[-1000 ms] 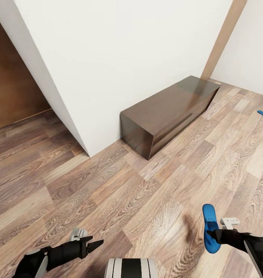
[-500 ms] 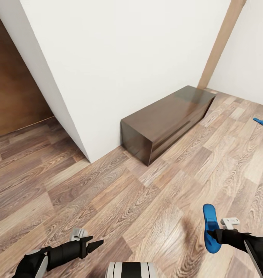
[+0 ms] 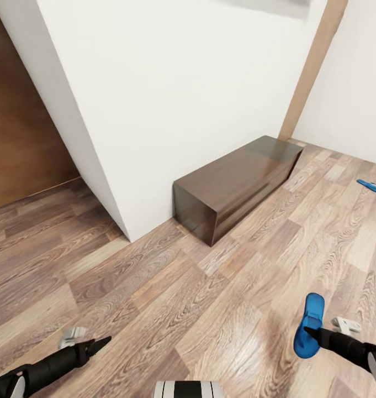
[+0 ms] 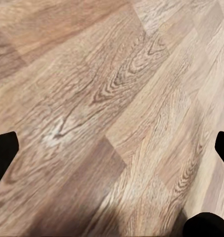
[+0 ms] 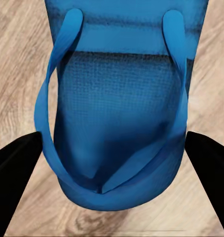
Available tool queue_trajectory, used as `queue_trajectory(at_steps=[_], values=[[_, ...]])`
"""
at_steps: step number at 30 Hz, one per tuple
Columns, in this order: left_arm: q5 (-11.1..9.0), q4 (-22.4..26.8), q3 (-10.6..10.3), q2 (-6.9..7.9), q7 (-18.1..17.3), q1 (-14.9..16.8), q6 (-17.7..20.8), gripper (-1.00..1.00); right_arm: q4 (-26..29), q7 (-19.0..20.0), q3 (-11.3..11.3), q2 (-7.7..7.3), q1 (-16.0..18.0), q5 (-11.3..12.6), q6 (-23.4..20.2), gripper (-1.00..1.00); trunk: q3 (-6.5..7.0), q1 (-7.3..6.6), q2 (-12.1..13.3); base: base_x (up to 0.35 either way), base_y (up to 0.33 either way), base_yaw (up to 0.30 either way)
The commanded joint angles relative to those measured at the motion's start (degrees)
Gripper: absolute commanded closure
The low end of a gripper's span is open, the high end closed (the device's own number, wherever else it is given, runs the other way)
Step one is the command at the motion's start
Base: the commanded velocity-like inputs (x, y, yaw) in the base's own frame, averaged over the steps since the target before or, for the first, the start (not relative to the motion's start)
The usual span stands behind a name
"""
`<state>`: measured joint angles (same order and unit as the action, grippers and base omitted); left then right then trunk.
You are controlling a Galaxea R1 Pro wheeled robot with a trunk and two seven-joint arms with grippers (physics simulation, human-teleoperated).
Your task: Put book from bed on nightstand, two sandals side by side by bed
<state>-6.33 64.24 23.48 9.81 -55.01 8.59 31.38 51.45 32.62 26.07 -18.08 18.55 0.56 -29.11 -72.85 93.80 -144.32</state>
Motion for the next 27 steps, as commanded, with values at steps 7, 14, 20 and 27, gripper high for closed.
queue_trajectory(at_steps=[7, 14, 20, 27], values=[[-0.10, -7.35, 0.10, 0.35, -0.49, 0.02, -10.29, -1.00, -22.63, 1.64, 0.31, 0.18, -0.08, 1.10, 10.42, 1.00, 1.52, -0.19, 0.08, 0.000, 0.000, 0.000], [-0.04, -12.22, -2.36, 0.20, -0.36, 0.02, -13.50, -1.00, -27.61, 2.53, 0.23, 0.23, -0.09, 1.12, 15.98, 1.00, 3.07, -0.37, 0.17, 0.000, 0.000, 0.000], [-0.06, -18.35, -6.30, -1.18, -0.29, 0.00, -15.25, -1.00, -27.87, 2.64, 0.21, 0.29, -0.09, 1.07, 16.32, 1.00, 4.40, -0.53, 0.25, 0.000, 0.000, 0.000], [0.00, -19.78, -6.95, -2.06, 0.13, 0.02, -15.87, -1.00, -27.95, 4.72, 0.21, 0.32, -0.09, 1.16, 16.38, 1.00, 5.95, -0.71, 0.35, 0.000, 0.000, 0.000]])
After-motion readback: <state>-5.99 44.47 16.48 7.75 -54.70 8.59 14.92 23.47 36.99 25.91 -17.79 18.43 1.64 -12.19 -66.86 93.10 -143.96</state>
